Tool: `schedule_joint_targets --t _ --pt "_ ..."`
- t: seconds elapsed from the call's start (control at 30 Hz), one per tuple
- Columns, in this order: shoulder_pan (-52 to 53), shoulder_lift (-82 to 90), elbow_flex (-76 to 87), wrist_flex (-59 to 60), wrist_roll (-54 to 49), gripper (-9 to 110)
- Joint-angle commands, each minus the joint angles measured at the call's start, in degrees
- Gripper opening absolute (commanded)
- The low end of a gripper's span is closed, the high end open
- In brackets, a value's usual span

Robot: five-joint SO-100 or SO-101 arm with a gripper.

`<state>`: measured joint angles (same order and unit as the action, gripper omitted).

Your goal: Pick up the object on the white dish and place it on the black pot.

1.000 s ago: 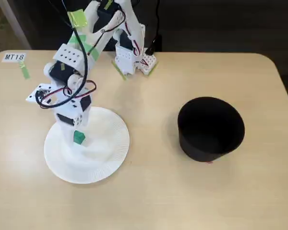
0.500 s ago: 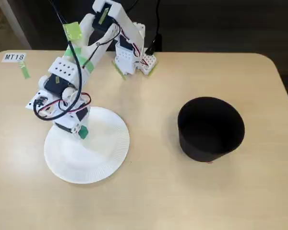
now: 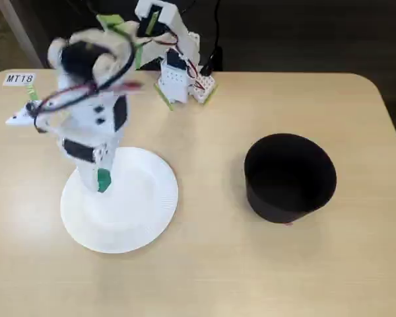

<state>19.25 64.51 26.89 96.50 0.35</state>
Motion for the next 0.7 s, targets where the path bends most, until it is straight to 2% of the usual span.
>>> schedule_joint_targets --t 0.0,0.2,0.4,0.67 --pt "-6.1 8.1 -2.0 0.4 1.7 0" --pt "-25.3 12.9 -0.5 0.4 2.4 0" --pt "-41.1 17.1 12.2 0.4 3.7 0" --pt "-51.9 9.1 13.3 0.4 6.0 0"
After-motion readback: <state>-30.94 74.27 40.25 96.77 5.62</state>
